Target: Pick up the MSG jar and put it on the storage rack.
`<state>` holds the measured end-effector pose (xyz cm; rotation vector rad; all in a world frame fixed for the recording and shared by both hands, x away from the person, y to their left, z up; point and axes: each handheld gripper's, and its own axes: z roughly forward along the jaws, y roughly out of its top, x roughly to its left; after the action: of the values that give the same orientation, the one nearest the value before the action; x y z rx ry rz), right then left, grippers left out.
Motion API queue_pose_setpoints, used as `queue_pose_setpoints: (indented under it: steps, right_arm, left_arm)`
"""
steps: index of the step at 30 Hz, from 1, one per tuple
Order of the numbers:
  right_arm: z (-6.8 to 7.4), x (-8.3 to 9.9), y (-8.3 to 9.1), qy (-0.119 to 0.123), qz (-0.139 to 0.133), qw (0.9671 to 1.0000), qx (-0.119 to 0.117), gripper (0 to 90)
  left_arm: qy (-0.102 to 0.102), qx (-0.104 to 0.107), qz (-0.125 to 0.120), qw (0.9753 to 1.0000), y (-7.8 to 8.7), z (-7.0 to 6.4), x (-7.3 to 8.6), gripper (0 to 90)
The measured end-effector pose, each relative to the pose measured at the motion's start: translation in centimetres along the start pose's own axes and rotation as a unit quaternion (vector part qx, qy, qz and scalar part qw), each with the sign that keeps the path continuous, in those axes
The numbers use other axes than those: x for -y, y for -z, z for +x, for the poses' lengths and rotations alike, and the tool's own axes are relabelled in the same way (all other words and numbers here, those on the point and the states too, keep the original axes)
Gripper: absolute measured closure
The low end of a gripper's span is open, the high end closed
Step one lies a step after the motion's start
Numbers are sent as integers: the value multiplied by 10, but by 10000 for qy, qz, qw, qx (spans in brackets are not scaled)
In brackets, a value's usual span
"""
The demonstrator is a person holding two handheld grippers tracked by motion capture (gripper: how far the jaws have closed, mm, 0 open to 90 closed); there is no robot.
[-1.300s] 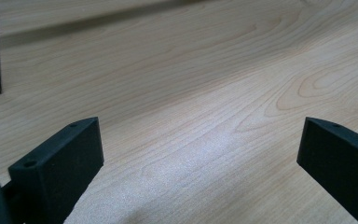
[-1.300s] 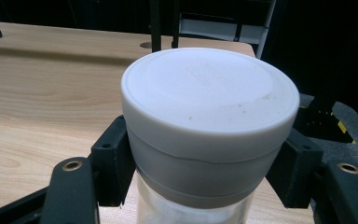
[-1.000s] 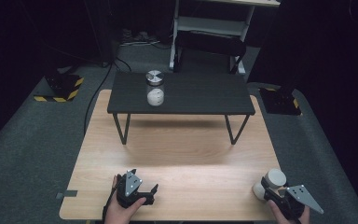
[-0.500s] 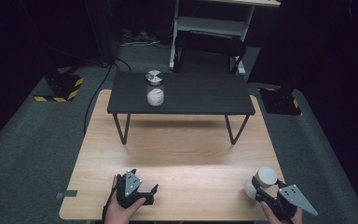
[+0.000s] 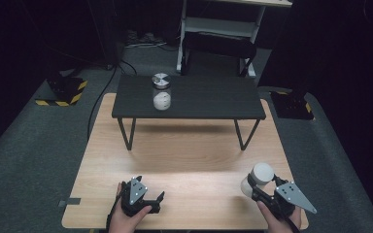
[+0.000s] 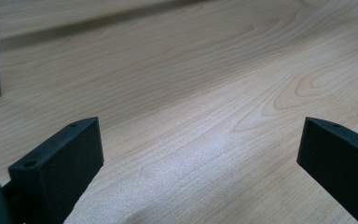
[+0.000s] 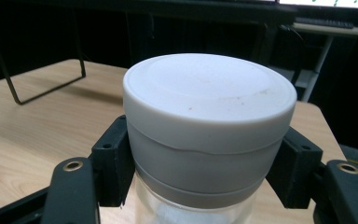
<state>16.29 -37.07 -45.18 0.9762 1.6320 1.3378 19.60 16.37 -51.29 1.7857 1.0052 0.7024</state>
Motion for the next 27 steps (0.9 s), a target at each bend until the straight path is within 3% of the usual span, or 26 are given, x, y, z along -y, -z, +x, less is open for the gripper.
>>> queue_pose_setpoints:
  steps: [7,27]
  right_arm:
    - [5,-17,-12,-75,-137,9998,-95,340]
    - [15,-66,-54,4,-268,9992,-280,340]
  left_arm:
    - [-34,3,-12,10000,0,0,0,7]
    - [120,50,-29,9999,1,4,1,7]
